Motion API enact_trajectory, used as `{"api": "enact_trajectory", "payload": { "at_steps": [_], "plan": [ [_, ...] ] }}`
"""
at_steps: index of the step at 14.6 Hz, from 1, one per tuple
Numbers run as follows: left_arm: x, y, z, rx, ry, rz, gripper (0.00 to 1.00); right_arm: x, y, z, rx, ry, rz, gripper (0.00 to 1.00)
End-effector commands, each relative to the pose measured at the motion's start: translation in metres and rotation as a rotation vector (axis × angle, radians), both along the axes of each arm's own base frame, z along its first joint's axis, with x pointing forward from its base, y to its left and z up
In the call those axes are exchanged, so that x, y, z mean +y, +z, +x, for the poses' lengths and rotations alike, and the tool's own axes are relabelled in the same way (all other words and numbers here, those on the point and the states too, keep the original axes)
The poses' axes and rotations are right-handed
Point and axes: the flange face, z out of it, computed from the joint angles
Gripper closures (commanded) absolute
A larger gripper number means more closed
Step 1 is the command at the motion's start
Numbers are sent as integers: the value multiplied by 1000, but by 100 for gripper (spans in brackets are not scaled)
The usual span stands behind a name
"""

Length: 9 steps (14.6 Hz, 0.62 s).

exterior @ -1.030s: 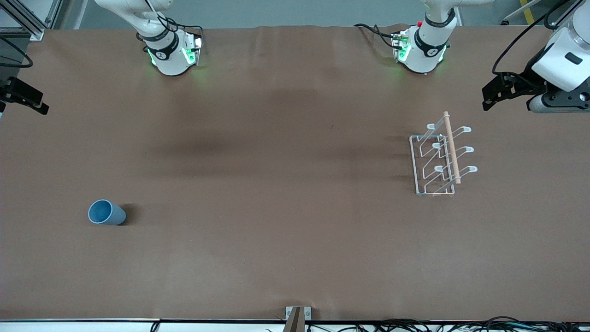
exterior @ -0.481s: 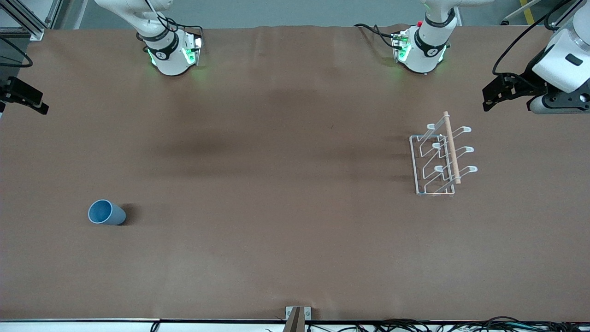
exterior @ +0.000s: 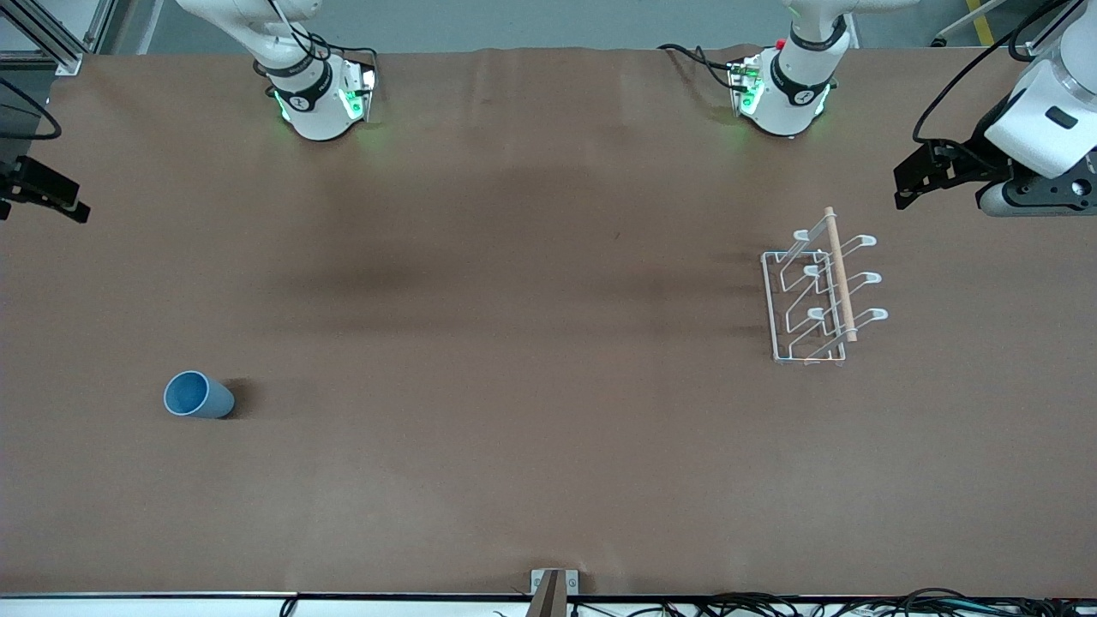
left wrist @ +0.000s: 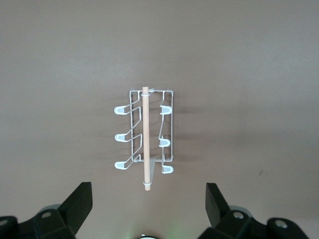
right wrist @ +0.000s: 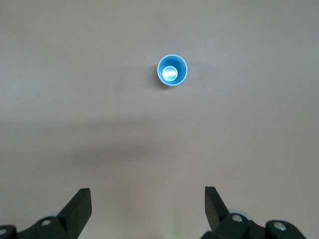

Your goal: Hang cup on cup holder

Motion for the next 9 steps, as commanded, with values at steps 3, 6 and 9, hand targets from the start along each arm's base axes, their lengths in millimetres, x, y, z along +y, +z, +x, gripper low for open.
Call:
{"api": "enact_trajectory", "payload": {
  "at_steps": [3,6,9],
  "plan": [
    [-4,7,8,-1,-17,-10,0,-47,-84,31,0,-21,18,0],
    [-5,8,8,-2,-20,-11,0,-84,-155,61,11,-40,87,0],
    [-6,7,8,-1,-22,-11,0,-104,-227,87,11,-42,82,0]
  ]
}}
